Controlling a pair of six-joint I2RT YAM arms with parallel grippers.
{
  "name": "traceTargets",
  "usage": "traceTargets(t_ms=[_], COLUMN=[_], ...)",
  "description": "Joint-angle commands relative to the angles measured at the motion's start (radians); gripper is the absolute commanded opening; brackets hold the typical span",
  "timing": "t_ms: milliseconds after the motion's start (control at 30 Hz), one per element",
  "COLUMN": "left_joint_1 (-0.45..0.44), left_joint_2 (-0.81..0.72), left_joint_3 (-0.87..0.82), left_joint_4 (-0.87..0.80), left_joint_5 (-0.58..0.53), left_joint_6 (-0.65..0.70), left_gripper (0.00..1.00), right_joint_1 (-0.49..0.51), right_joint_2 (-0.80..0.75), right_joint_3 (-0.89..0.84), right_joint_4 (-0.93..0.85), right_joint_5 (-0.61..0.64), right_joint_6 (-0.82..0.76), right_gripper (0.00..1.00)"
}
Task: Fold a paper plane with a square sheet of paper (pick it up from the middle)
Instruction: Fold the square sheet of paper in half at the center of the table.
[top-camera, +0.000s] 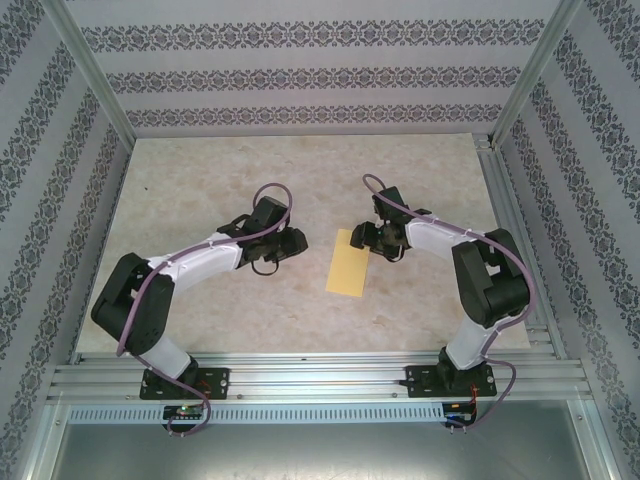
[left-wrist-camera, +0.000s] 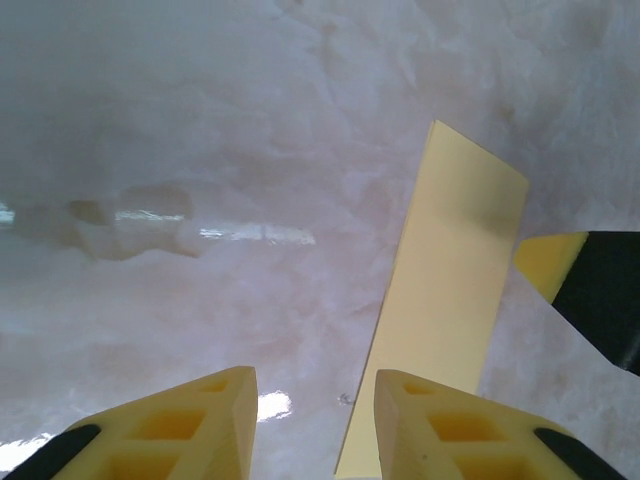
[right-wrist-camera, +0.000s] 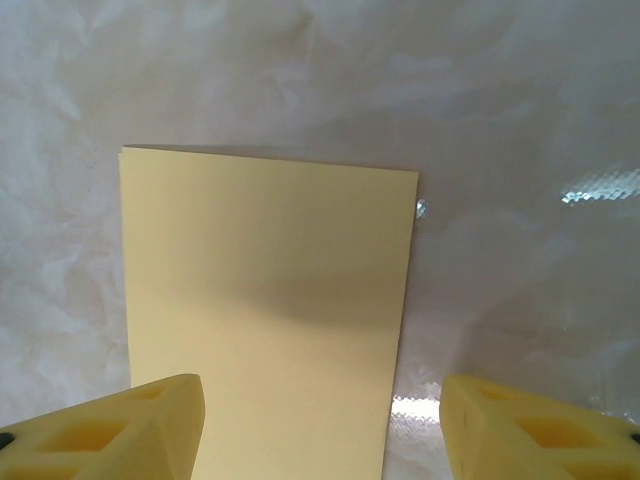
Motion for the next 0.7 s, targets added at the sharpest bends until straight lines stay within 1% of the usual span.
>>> traceTargets(t_ms=[0, 100, 367, 467, 567, 633, 667], left_joint_1=[0.020, 0.034, 0.054, 0.054, 0.055, 0.055, 0.055], left_joint_2=[-0.067, -0.099, -0.138, -0.153, -0.160, -0.163, -0.163], left_joint_3=[-0.028, -0.049, -0.079, -0.089, -0.093, -0.092, -0.093], left_joint_4=[-0.006, -0.013, -0.022, -0.024, -0.025, -0.028, -0.027], left_joint_5=[-0.063, -0.079, -0.076, -0.078, -0.076, -0.076, -0.076], left_joint_6=[-0.024, -0.027, -0.031, -0.033, -0.032, -0.029, -0.029], left_gripper=[0.37, 0.37, 0.37, 0.37, 0.37, 0.37, 0.37], right_joint_1=[0.020, 0.042, 0.093, 0.100, 0.086, 0.072, 0.065], right_joint_2=[0.030, 0.042, 0.067, 0.043, 0.016, 0.008, 0.008], right_joint_3=[0.040, 0.057, 0.096, 0.090, 0.092, 0.084, 0.078], right_joint_4=[-0.009, -0.009, -0.034, -0.040, -0.072, -0.084, -0.081], right_joint_5=[0.030, 0.030, 0.023, 0.065, 0.118, 0.167, 0.169], right_joint_6=[0.015, 0.014, 0.006, 0.009, 0.003, 0.003, 0.004], right_gripper=[0.64, 0.64, 0.63, 0.64, 0.64, 0.67, 0.68])
